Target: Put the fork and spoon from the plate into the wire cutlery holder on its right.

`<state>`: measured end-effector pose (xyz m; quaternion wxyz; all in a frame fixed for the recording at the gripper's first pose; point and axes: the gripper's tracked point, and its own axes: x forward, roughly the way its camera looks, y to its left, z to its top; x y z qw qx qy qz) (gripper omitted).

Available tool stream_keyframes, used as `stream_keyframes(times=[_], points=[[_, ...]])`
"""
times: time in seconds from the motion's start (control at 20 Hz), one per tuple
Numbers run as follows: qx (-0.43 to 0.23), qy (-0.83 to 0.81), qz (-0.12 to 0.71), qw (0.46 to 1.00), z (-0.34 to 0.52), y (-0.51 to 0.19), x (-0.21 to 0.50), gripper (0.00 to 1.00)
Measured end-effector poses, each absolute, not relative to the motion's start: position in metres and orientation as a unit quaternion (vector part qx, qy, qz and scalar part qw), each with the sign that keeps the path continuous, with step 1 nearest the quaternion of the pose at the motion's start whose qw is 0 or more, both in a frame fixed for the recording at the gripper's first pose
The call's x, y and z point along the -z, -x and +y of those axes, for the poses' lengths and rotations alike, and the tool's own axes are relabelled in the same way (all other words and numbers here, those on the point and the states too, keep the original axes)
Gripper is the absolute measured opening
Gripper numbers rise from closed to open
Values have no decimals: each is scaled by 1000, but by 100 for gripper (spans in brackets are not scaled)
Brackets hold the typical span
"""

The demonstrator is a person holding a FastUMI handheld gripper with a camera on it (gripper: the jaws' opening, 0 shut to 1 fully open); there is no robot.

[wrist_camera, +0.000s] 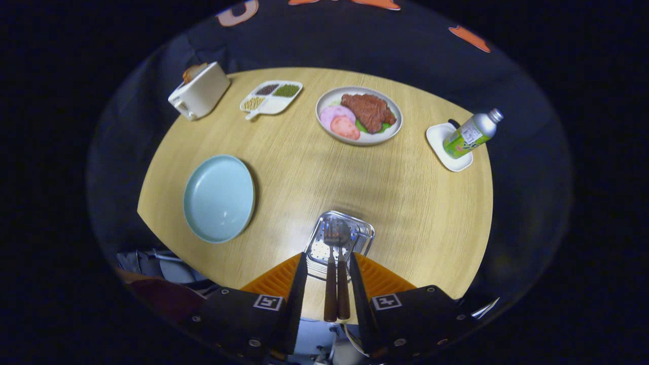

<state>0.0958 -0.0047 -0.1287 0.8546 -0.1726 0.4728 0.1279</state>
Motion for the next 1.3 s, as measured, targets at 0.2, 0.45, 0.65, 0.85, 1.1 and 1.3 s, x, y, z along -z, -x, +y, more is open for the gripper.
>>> stream_keyframes(times=[0.2, 0.45, 0.65, 0.85, 1.1, 1.3], points=[[-133, 59, 355, 923, 15, -102, 68, 85], [-98, 4, 177, 979, -11, -107, -15, 98], [-53, 11, 70, 996, -36, -90, -53, 98], [-49, 7, 16, 999, -44, -75, -68, 98], [-61, 4, 11, 998, -44, -70, -60, 98], [-75, 27, 9, 997, -41, -70, -57, 98]])
